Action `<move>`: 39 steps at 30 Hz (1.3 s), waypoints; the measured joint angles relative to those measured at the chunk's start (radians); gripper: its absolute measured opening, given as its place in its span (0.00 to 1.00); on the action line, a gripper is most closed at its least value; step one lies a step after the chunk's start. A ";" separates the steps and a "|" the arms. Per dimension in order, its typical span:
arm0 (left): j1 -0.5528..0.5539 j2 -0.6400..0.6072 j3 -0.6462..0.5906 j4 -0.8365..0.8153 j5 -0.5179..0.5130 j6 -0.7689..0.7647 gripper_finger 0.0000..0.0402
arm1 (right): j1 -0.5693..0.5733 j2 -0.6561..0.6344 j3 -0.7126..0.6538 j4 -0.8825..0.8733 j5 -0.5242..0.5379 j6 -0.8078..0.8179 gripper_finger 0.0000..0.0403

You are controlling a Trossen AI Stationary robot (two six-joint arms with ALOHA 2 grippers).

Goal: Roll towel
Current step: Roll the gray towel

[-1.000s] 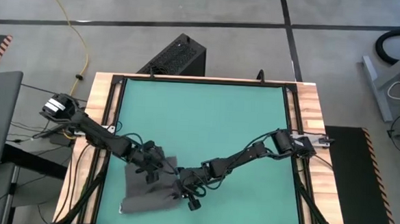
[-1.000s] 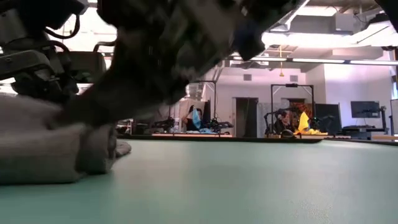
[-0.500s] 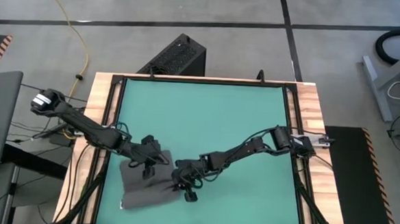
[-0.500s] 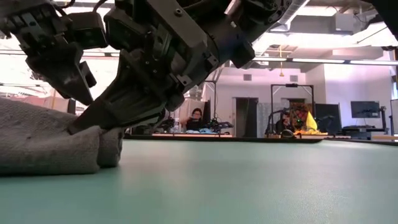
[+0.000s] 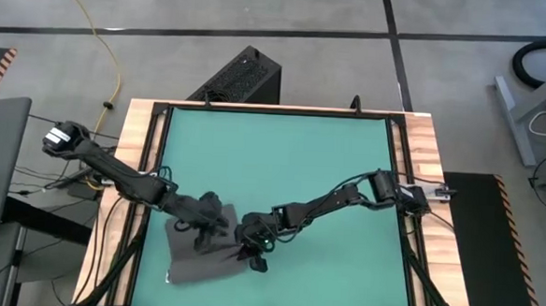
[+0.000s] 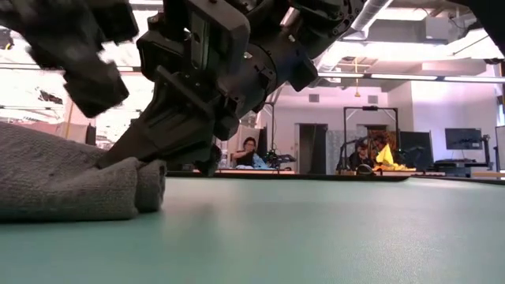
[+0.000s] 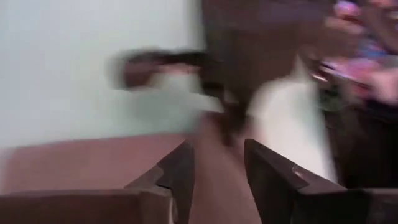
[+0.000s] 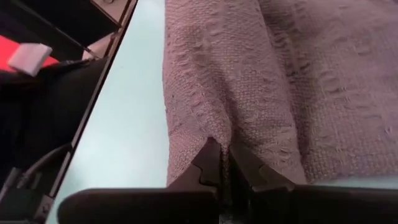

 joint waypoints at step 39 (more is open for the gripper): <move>-0.508 0.356 0.003 0.053 -0.270 -0.499 0.35 | -0.128 -0.023 -0.002 -0.063 -0.252 0.055 0.32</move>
